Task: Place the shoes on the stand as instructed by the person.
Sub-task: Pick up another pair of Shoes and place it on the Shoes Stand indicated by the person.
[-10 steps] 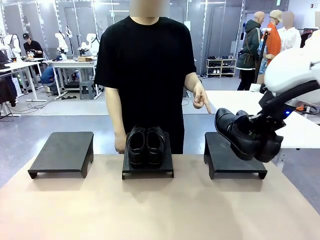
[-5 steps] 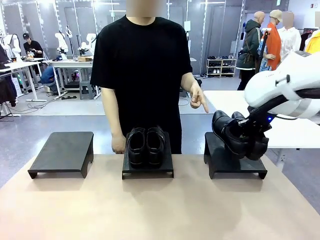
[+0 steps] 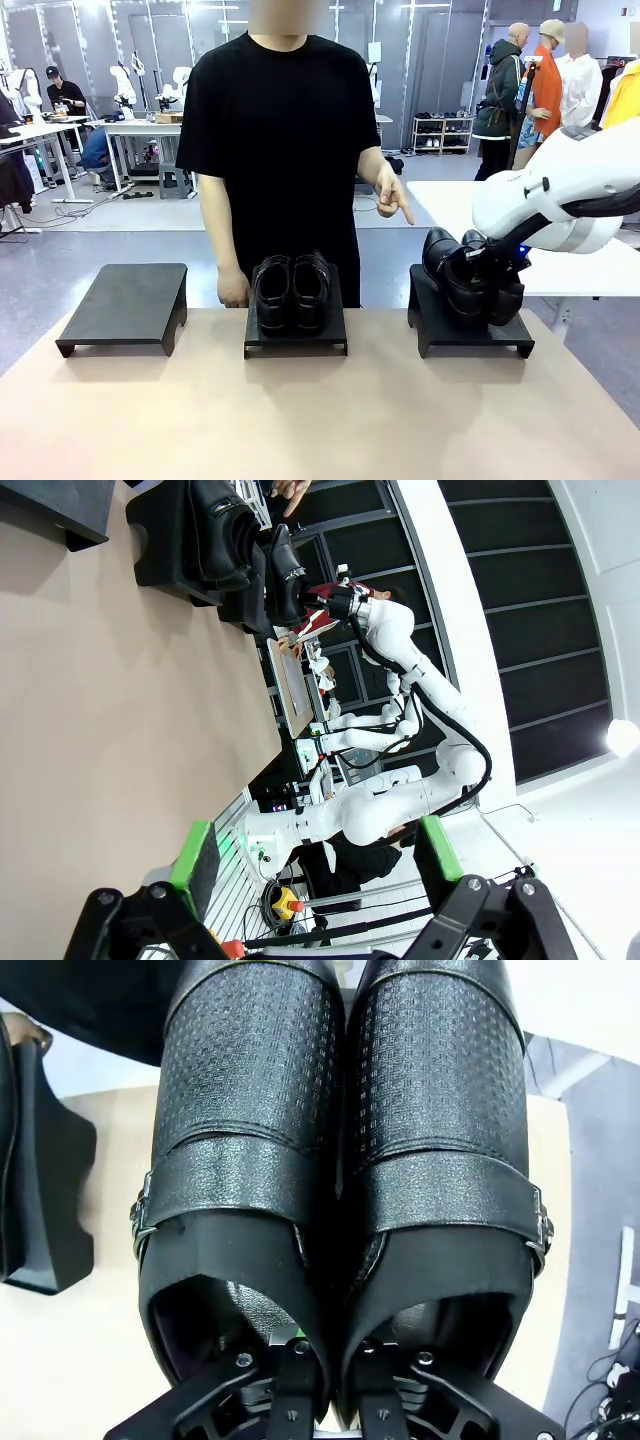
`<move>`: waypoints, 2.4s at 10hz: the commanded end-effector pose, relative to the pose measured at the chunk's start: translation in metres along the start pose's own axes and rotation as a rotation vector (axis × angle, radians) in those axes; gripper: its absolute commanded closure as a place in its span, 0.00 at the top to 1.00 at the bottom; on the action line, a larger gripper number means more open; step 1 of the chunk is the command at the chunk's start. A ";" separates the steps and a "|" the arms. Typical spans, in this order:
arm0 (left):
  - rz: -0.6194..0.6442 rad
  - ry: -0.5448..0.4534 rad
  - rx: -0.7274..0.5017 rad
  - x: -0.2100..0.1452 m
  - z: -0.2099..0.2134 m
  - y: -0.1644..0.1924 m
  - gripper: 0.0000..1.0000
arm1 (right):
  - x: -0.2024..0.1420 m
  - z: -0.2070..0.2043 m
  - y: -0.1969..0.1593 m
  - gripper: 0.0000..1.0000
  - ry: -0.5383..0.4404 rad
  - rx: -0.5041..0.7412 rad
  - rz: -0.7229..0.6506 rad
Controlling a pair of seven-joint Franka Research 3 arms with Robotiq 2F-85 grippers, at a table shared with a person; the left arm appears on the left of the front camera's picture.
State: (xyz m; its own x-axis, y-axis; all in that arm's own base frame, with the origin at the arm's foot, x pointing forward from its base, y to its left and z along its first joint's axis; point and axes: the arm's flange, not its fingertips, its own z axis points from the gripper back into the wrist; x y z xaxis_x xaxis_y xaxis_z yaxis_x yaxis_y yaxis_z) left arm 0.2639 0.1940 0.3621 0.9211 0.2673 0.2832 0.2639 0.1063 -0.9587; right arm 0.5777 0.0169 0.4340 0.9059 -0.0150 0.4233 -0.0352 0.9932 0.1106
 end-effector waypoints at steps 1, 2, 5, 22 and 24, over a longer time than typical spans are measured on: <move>-0.016 0.005 -0.014 -0.003 0.000 -0.002 1.00 | 0.010 -0.002 0.007 0.08 -0.037 -0.048 -0.037; -0.016 0.005 -0.014 -0.003 0.000 -0.002 1.00 | 0.008 -0.009 0.008 0.08 -0.051 -0.041 -0.039; -0.016 0.005 -0.014 -0.003 0.000 -0.002 1.00 | 0.004 -0.021 0.011 0.08 -0.057 -0.046 -0.045; -0.016 0.005 -0.014 -0.003 0.000 -0.002 1.00 | 0.003 -0.027 0.010 0.94 -0.087 -0.064 -0.090; -0.016 0.005 -0.014 -0.003 0.000 -0.002 1.00 | 0.004 -0.023 0.012 1.00 -0.094 -0.055 -0.087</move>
State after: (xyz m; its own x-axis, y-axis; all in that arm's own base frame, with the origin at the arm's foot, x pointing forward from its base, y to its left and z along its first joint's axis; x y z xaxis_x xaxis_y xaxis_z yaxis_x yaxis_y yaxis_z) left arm 0.2639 0.1940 0.3621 0.9211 0.2673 0.2832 0.2639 0.1063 -0.9587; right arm 0.5935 0.0251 0.4134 0.8714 -0.0823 0.4837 0.0361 0.9939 0.1042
